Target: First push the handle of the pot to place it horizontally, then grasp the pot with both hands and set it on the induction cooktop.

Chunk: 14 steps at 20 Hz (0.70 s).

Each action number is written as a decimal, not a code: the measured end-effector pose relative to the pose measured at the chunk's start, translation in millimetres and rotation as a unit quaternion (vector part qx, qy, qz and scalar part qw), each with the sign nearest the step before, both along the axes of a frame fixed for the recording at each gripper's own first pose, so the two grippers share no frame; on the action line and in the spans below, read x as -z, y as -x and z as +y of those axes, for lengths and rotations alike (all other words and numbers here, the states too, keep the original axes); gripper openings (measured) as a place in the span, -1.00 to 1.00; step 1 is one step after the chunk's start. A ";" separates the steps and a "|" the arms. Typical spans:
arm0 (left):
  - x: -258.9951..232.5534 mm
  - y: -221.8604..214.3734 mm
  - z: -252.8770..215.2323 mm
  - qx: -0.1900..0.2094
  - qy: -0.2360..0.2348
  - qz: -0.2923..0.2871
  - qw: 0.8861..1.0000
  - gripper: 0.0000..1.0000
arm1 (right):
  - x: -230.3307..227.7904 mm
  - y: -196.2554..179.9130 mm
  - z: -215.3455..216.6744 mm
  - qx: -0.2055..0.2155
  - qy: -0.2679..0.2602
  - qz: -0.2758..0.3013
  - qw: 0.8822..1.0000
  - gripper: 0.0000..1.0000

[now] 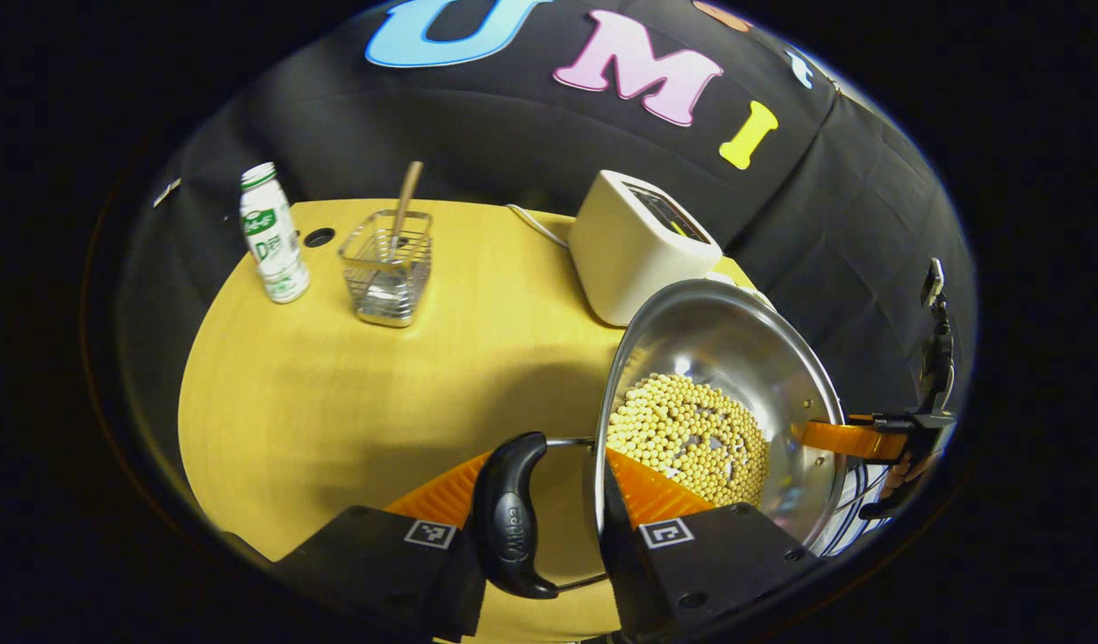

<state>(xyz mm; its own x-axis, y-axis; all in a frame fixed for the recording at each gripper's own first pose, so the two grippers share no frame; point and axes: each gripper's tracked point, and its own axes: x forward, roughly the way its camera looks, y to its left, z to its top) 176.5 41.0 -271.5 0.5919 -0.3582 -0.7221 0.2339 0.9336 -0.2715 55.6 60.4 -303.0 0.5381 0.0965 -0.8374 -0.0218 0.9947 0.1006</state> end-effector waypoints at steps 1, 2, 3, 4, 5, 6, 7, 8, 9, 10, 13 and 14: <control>-0.5 -3.3 -13.5 0.003 0.000 0.001 1.000 0.19 | -1.3 -3.1 -12.6 0.005 0.000 0.001 1.000 -0.04; -0.5 -5.2 -26.2 0.005 0.000 0.004 1.000 0.19 | -3.0 -6.1 -24.2 0.007 0.001 0.001 1.000 -0.04; -0.3 -8.1 -38.0 0.006 0.001 0.005 1.000 0.19 | -4.6 -10.1 -35.3 0.008 0.002 0.001 1.000 -0.04; 1.6 -11.5 -49.9 0.008 0.001 0.007 1.000 0.19 | -5.5 -14.0 -45.2 0.010 0.003 0.001 1.000 -0.04; 2.1 -14.4 -60.6 0.008 0.002 0.008 1.000 0.19 | -6.6 -18.0 -55.0 0.011 0.004 0.001 1.000 -0.04; 2.6 -18.1 -70.0 0.008 0.002 0.010 1.000 0.19 | -7.2 -22.2 -63.6 0.012 0.004 0.001 1.000 -0.04; 1.3 -19.5 -78.0 0.007 0.002 0.009 1.000 0.19 | -7.3 -26.1 -71.4 0.013 0.003 0.002 1.000 -0.04; 1.9 -22.4 -85.7 0.007 0.000 0.009 1.000 0.19 | -6.6 -29.9 -78.8 0.014 0.002 0.003 1.000 -0.04; 1.7 -25.1 -91.7 0.005 -0.001 0.010 1.000 0.19 | -5.7 -34.4 -84.5 0.014 0.001 0.005 1.000 -0.04; 3.4 -28.4 -98.0 0.003 -0.001 0.010 1.000 0.19 | -4.4 -38.3 -90.0 0.013 0.000 0.006 1.000 -0.04; 8.2 -30.9 -109.7 -0.009 -0.001 0.017 1.000 0.19 | 0.1 -48.6 -101.8 0.004 -0.001 0.013 1.000 -0.04; 11.5 -31.1 -112.0 -0.014 -0.001 0.021 1.000 0.19 | 2.2 -51.1 -103.2 -0.001 -0.002 0.016 1.000 -0.04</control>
<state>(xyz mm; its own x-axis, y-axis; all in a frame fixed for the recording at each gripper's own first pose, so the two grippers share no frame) 207.5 -71.0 -283.0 0.5704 -0.3402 -0.7476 0.1952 0.9403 -0.2789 106.7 -42.8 -305.2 0.5110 0.1002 -0.8537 -0.0201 0.9943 0.1047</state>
